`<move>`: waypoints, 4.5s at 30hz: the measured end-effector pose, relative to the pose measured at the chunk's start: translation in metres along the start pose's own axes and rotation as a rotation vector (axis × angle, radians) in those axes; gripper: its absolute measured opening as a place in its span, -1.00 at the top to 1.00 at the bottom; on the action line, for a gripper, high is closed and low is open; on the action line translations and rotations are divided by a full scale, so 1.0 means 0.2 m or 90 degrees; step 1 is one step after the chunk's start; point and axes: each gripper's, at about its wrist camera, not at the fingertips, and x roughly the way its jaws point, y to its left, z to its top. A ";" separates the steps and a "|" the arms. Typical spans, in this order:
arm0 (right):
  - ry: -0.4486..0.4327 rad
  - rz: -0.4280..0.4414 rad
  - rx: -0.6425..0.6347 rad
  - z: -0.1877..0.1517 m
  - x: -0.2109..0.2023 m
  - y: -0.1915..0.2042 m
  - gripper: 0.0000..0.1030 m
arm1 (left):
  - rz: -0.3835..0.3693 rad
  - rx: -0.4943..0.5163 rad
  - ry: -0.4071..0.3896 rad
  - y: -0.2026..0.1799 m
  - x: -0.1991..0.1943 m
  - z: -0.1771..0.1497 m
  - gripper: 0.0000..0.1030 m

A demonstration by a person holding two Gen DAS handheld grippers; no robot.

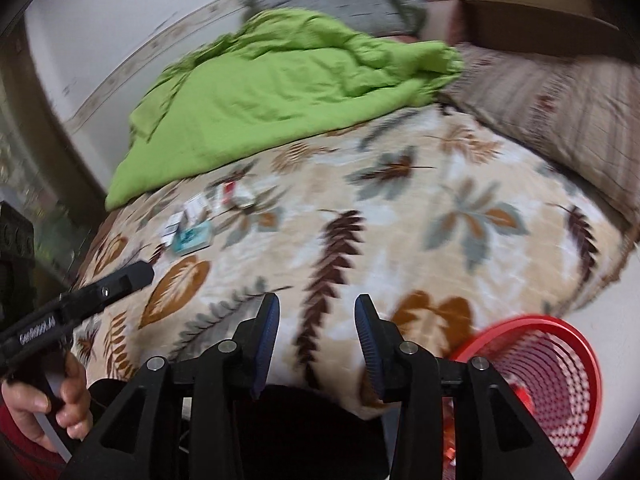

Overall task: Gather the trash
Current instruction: 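Move both open grippers back over the remaining trash on the bed, then grasp the white medicine box with left gripper while right gripper grasps the clear plastic bag, then lift the white medicine box and clear plastic bag above the bed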

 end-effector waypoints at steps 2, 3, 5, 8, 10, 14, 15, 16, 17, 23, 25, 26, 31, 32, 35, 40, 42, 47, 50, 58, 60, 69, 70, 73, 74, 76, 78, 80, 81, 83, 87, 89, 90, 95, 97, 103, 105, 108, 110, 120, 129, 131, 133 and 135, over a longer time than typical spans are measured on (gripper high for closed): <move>0.011 0.013 -0.020 0.03 0.06 0.07 0.05 | 0.021 -0.026 -0.008 0.10 -0.03 0.02 -0.14; 0.014 0.020 -0.025 0.04 0.08 0.10 0.05 | 0.032 -0.037 -0.011 0.15 -0.05 0.03 -0.14; 0.024 0.032 -0.040 0.06 0.14 0.16 0.04 | 0.057 -0.063 -0.020 0.27 -0.07 0.05 -0.15; 0.027 0.049 -0.050 0.10 0.19 0.23 0.03 | 0.092 -0.100 -0.031 0.43 -0.10 0.09 -0.15; 0.027 0.055 -0.062 0.12 0.21 0.27 -0.02 | 0.125 -0.118 -0.035 0.54 -0.11 0.12 -0.15; 0.034 0.066 -0.077 0.14 0.27 0.32 -0.07 | 0.162 -0.145 -0.027 0.69 -0.04 0.20 -0.15; 0.037 0.067 -0.079 0.14 0.28 0.33 -0.07 | 0.166 -0.149 -0.024 0.71 -0.02 0.22 -0.15; 0.040 0.069 -0.081 0.15 0.30 0.33 -0.07 | 0.170 -0.153 -0.020 0.75 0.01 0.25 -0.15; 0.042 0.070 -0.083 0.16 0.31 0.33 -0.07 | 0.177 -0.155 -0.018 0.77 0.03 0.27 -0.15; 0.038 0.067 -0.090 0.26 0.39 0.33 -0.13 | 0.208 -0.168 0.006 0.91 0.25 0.42 -0.15; 0.036 0.065 -0.090 0.31 0.42 0.33 -0.13 | 0.219 -0.181 0.024 0.97 0.34 0.46 -0.15; 0.035 0.064 -0.089 0.33 0.44 0.33 -0.14 | 0.217 -0.186 0.030 0.99 0.38 0.47 -0.15; 0.036 0.065 -0.090 0.42 0.54 0.34 -0.14 | 0.236 -0.203 0.060 1.11 0.54 0.51 -0.03; 0.038 0.065 -0.093 0.44 0.56 0.34 -0.14 | 0.238 -0.204 0.061 1.13 0.55 0.52 0.01; 0.039 0.067 -0.099 0.50 0.63 0.34 -0.15 | 0.246 -0.199 0.065 1.17 0.58 0.51 0.20; 0.039 0.083 -0.105 0.63 0.79 0.37 -0.28 | 0.235 -0.199 0.048 1.24 0.54 0.49 0.20; 0.051 0.094 -0.112 0.68 0.88 0.39 -0.36 | 0.229 -0.199 0.048 1.25 0.54 0.49 0.20; 0.099 0.135 -0.099 0.77 1.20 0.43 -0.37 | 0.245 -0.198 0.051 1.30 0.55 0.48 0.20; 0.127 0.141 -0.085 0.79 1.40 0.45 -0.37 | 0.232 -0.207 0.052 1.34 0.57 0.46 0.20; 0.151 0.150 -0.071 0.77 1.63 0.52 -0.35 | 0.236 -0.191 0.023 1.35 0.59 0.45 0.28; 0.155 0.139 -0.069 0.75 1.65 0.54 -0.01 | 0.244 -0.187 0.015 1.34 0.59 0.45 0.28; 0.117 0.126 -0.022 0.67 1.44 0.45 0.24 | 0.241 -0.170 -0.019 1.23 0.46 0.40 0.31; 0.109 0.126 -0.021 0.66 1.39 0.45 0.24 | 0.242 -0.163 -0.027 1.19 0.42 0.38 0.31; 0.084 0.123 -0.026 0.61 1.24 0.45 0.25 | 0.235 -0.153 -0.041 1.11 0.34 0.34 0.31; 0.074 0.120 -0.029 0.59 1.18 0.45 0.25 | 0.235 -0.149 -0.047 1.06 0.30 0.31 0.31; 0.059 0.121 -0.033 0.54 1.08 0.46 0.25 | 0.239 -0.143 -0.060 1.00 0.24 0.28 0.31; 0.044 0.122 -0.040 0.48 0.95 0.48 0.25 | 0.241 -0.124 -0.073 0.92 0.18 0.24 0.31; 0.033 0.125 -0.046 0.42 0.86 0.49 0.25 | 0.244 -0.102 -0.085 0.83 0.12 0.19 0.31; 0.027 0.125 -0.049 0.39 0.81 0.50 0.25 | 0.244 -0.096 -0.089 0.80 0.10 0.17 0.31; 0.014 0.122 -0.052 0.33 0.74 0.50 0.25 | 0.244 -0.084 -0.094 0.73 0.05 0.11 0.31; -0.003 0.119 -0.057 0.24 0.61 0.49 0.25 | 0.255 -0.055 -0.102 0.61 -0.02 -0.01 0.31; -0.005 0.123 -0.053 0.19 0.56 0.47 0.25 | 0.263 -0.041 -0.108 0.55 -0.05 -0.06 0.30; -0.006 0.122 -0.051 0.17 0.55 0.46 0.25 | 0.267 -0.038 -0.112 0.53 -0.06 -0.09 0.30; -0.004 0.122 -0.029 0.07 0.49 0.42 0.24 | 0.294 -0.015 -0.119 0.46 -0.09 -0.16 0.30; -0.004 0.121 -0.029 0.04 0.48 0.41 0.24 | 0.301 -0.009 -0.115 0.45 -0.08 -0.19 0.30; -0.009 0.112 -0.029 -0.02 0.47 0.39 0.24 | 0.322 0.011 -0.124 0.43 -0.09 -0.21 0.30; -0.013 0.113 -0.028 -0.02 0.46 0.38 0.24 | 0.328 0.017 -0.128 0.42 -0.09 -0.21 0.30; -0.014 0.111 -0.026 -0.02 0.47 0.38 0.24 | 0.334 0.024 -0.130 0.41 -0.09 -0.22 0.30; -0.014 0.112 -0.024 -0.03 0.47 0.38 0.24 | 0.338 0.030 -0.131 0.40 -0.09 -0.23 0.30; -0.010 0.111 -0.024 -0.03 0.47 0.38 0.24 | 0.340 0.035 -0.132 0.39 -0.09 -0.23 0.30; -0.005 0.109 -0.023 -0.03 0.49 0.37 0.24 | 0.340 0.035 -0.131 0.39 -0.08 -0.23 0.30; -0.004 0.110 -0.022 -0.03 0.49 0.37 0.24 | 0.340 0.035 -0.130 0.39 -0.08 -0.23 0.30; -0.003 0.110 -0.021 -0.03 0.49 0.37 0.24 | 0.340 0.035 -0.131 0.39 -0.08 -0.23 0.30; -0.002 0.110 -0.020 -0.03 0.49 0.37 0.24 | 0.340 0.035 -0.131 0.39 -0.08 -0.23 0.30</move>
